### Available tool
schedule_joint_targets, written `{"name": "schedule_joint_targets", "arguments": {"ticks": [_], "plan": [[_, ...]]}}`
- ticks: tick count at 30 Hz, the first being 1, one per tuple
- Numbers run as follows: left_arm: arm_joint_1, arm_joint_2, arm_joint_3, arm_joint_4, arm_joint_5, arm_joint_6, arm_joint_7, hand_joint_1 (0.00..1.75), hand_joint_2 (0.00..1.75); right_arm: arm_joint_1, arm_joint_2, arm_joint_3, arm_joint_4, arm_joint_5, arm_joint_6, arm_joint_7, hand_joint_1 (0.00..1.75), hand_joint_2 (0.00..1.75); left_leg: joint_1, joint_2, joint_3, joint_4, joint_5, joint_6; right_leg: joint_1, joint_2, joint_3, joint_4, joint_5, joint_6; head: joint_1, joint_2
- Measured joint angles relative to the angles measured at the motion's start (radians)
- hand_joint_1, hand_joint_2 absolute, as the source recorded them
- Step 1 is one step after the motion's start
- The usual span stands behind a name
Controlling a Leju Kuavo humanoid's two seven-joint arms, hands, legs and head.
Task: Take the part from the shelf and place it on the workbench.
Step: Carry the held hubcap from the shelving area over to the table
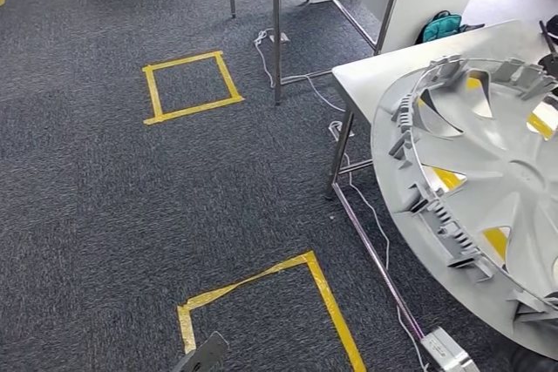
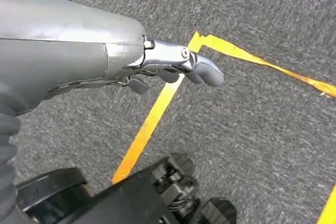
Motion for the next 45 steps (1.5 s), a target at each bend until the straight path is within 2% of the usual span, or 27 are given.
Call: {"name": "schedule_joint_targets", "arguments": {"ticks": [2,3,4,5,6,8,10,13,15,18,19,20,21,23,24,26,28,30,31,33,35,36,37,38,40,41,45], "plan": [[0.002,0.000,0.000,0.000,0.000,0.000,0.000,0.00,1.75,-0.002,0.000,0.000,0.000,0.000,0.000,0.000,1.75,1.75,-0.001,0.015,0.000,-0.001,0.000,0.007,0.002,-0.034,-0.054,0.124,-0.066,0.004,0.004,0.000],[0.004,0.001,0.000,0.000,0.000,0.000,0.000,0.00,1.75,-0.002,0.000,0.000,0.000,0.000,0.000,0.000,1.75,1.75,-0.002,0.024,0.000,0.000,-0.001,0.009,0.002,-0.040,-0.085,0.192,-0.095,0.006,0.004,0.000],[0.005,0.001,0.000,0.000,0.000,0.000,0.000,0.00,1.75,-0.001,0.000,0.000,0.000,0.000,0.000,0.000,1.75,1.75,-0.003,0.033,0.001,0.000,-0.001,0.009,0.002,-0.042,-0.105,0.236,-0.107,0.008,0.004,0.000],[0.005,0.001,0.000,0.000,0.000,0.000,0.000,0.00,1.75,-0.001,0.000,0.000,0.000,0.000,0.000,0.000,1.75,1.75,-0.004,0.040,0.001,0.000,-0.002,0.009,0.002,-0.044,-0.105,0.239,-0.099,0.008,0.004,0.000],[0.005,0.001,0.000,0.000,0.000,0.000,0.000,0.00,1.75,-0.001,0.000,0.000,0.000,0.000,0.000,0.000,1.75,1.75,-0.004,0.048,0.003,0.000,-0.003,0.008,0.002,-0.047,-0.086,0.204,-0.074,0.007,0.004,0.000],[0.004,0.001,0.000,0.000,0.000,0.000,0.000,0.00,1.75,-0.001,0.000,-0.001,0.000,-0.001,0.000,0.001,1.75,1.75,-0.005,0.060,0.007,0.001,-0.006,0.004,0.005,-0.072,-0.007,0.056,-0.012,0.003,0.004,0.000],[0.004,0.001,0.000,0.000,0.000,0.000,0.000,0.00,1.75,-0.002,0.000,-0.001,0.000,-0.001,0.000,0.001,1.75,1.75,-0.010,0.069,0.009,0.004,-0.009,-0.005,0.008,-0.092,0.043,-0.035,0.013,-0.005,0.003,0.000],[0.003,0.001,0.000,0.000,0.000,-0.001,0.000,0.00,1.75,-0.001,0.000,-0.003,0.000,-0.006,0.000,-0.002,1.75,1.75,-0.011,0.083,0.009,0.004,-0.010,-0.019,0.011,-0.076,0.044,-0.045,0.017,-0.021,0.002,0.000],[0.002,0.001,0.000,-0.001,0.000,-0.001,0.000,0.00,1.75,-0.001,0.000,-0.004,0.000,-0.013,0.000,-0.007,1.75,1.75,-0.008,0.068,-0.004,0.035,-0.035,-0.029,0.007,-0.061,0.043,-0.049,0.022,-0.031,0.000,0.000],[0.004,0.001,0.000,-0.002,0.000,-0.001,-0.001,0.00,1.75,-0.001,0.000,-0.005,0.002,-0.023,0.000,-0.016,1.75,1.75,-0.006,0.033,-0.092,0.217,-0.123,-0.037,0.004,-0.039,0.043,-0.051,0.024,-0.041,-0.005,0.000],[0.006,0.001,0.000,-0.002,0.000,-0.001,-0.001,0.00,1.75,-0.001,0.000,-0.006,0.004,-0.025,0.000,-0.018,1.75,1.75,-0.006,0.030,-0.121,0.272,-0.138,-0.038,0.003,-0.030,0.042,-0.051,0.024,-0.042,-0.005,0.000],[0.008,0.002,0.001,-0.002,0.000,-0.001,-0.001,0.00,1.75,0.000,0.000,-0.007,0.006,-0.028,0.000,-0.020,1.75,1.75,-0.005,0.028,-0.136,0.295,-0.134,-0.038,0.003,-0.021,0.043,-0.051,0.024,-0.042,-0.005,0.000],[0.008,0.002,0.001,-0.002,0.000,-0.001,-0.001,0.00,1.75,0.001,0.000,-0.008,0.009,-0.030,0.000,-0.021,1.75,1.75,-0.005,0.027,-0.132,0.277,-0.110,-0.038,0.003,-0.011,0.043,-0.051,0.024,-0.041,-0.005,0.000],[0.006,0.003,0.003,-0.002,0.000,0.000,-0.001,0.00,1.75,0.002,0.000,-0.010,0.013,-0.033,0.000,-0.022,1.75,1.75,0.001,0.011,-0.078,0.155,-0.035,-0.039,0.000,0.007,0.045,-0.051,0.024,-0.037,-0.005,0.000],[0.005,0.003,0.003,-0.002,0.000,0.000,-0.001,0.00,1.75,0.002,0.000,-0.012,0.015,-0.035,0.000,-0.024,1.75,1.75,0.005,-0.005,-0.046,0.087,-0.012,-0.039,0.001,0.016,0.044,-0.049,0.023,-0.033,-0.006,0.000],[0.005,0.001,0.004,-0.002,0.000,0.000,0.000,0.00,1.75,0.003,0.000,-0.013,0.018,-0.038,0.000,-0.027,1.75,1.75,0.009,-0.029,-0.014,0.016,0.001,-0.036,0.002,0.030,0.038,-0.047,0.024,-0.021,-0.006,0.000],[0.005,0.000,0.005,-0.002,0.000,0.000,0.000,0.00,1.75,0.007,0.000,-0.014,0.019,-0.040,0.000,-0.031,1.75,1.75,0.007,-0.024,-0.013,0.010,-0.002,-0.024,-0.001,0.042,0.031,-0.052,0.027,-0.010,-0.006,0.000],[0.003,-0.001,0.005,-0.002,0.000,0.000,0.000,0.00,1.75,0.010,0.000,-0.015,0.022,-0.042,0.000,-0.033,1.75,1.75,0.006,-0.012,-0.011,0.007,0.000,-0.008,-0.002,0.023,0.019,-0.034,0.014,-0.001,-0.004,0.000],[0.003,-0.001,0.006,-0.002,0.000,0.000,0.000,0.00,1.75,0.011,0.000,-0.015,0.023,-0.043,0.000,-0.034,1.75,1.75,0.006,-0.005,-0.010,0.005,0.000,-0.001,-0.001,0.004,0.000,0.005,-0.010,0.002,-0.002,0.000],[0.005,0.000,0.007,-0.002,0.000,0.000,0.000,0.00,1.75,0.012,0.000,-0.015,0.027,-0.044,0.000,-0.034,1.75,1.75,0.001,0.009,-0.010,0.006,-0.002,0.008,0.001,-0.032,-0.062,0.136,-0.074,0.004,0.002,0.000],[0.008,0.001,0.008,-0.002,0.000,0.000,0.000,0.00,1.75,0.015,0.000,-0.015,0.034,-0.045,0.000,-0.035,1.75,1.75,-0.004,0.022,-0.009,0.006,-0.005,0.011,0.001,-0.042,-0.110,0.235,-0.105,0.003,0.001,0.000],[0.008,0.002,0.008,-0.002,0.000,0.000,0.001,0.00,1.75,0.018,0.000,-0.015,0.037,-0.046,0.000,-0.036,1.75,1.75,-0.005,0.027,-0.008,0.006,-0.006,0.012,0.001,-0.043,-0.108,0.233,-0.094,0.002,0.001,0.000],[0.008,0.002,0.009,-0.002,0.000,0.000,0.001,0.00,1.75,0.020,0.000,-0.016,0.040,-0.047,0.000,-0.036,1.75,1.75,-0.006,0.029,-0.005,0.006,-0.007,0.011,0.002,-0.044,-0.083,0.189,-0.065,0.000,0.001,0.000],[0.007,0.001,0.009,-0.002,0.000,0.000,0.001,0.00,1.75,0.022,0.000,-0.016,0.043,-0.048,0.000,-0.036,1.75,1.75,-0.006,0.030,-0.001,0.006,-0.009,0.010,0.002,-0.047,-0.046,0.120,-0.031,-0.004,0.002,0.000],[0.007,0.001,0.009,-0.002,0.000,0.000,0.001,0.00,1.75,0.023,0.000,-0.017,0.046,-0.049,0.000,-0.036,1.75,1.75,-0.009,0.031,0.003,0.008,-0.014,0.003,0.007,-0.057,0.024,-0.004,0.009,-0.010,0.001,0.000],[0.007,0.002,0.010,-0.002,0.000,0.000,0.002,0.00,1.75,0.023,0.000,-0.017,0.047,-0.048,0.000,-0.036,1.75,1.75,-0.010,0.032,0.003,0.009,-0.015,-0.001,0.009,-0.061,0.040,-0.033,0.012,-0.013,0.001,0.000],[0.007,0.002,0.010,-0.003,0.000,0.003,0.004,0.00,1.75,0.031,0.000,-0.017,0.053,-0.046,0.000,-0.034,1.75,1.75,-0.007,0.033,0.000,0.018,-0.023,-0.023,0.010,-0.055,0.050,-0.048,0.010,-0.029,-0.001,0.000]]}}
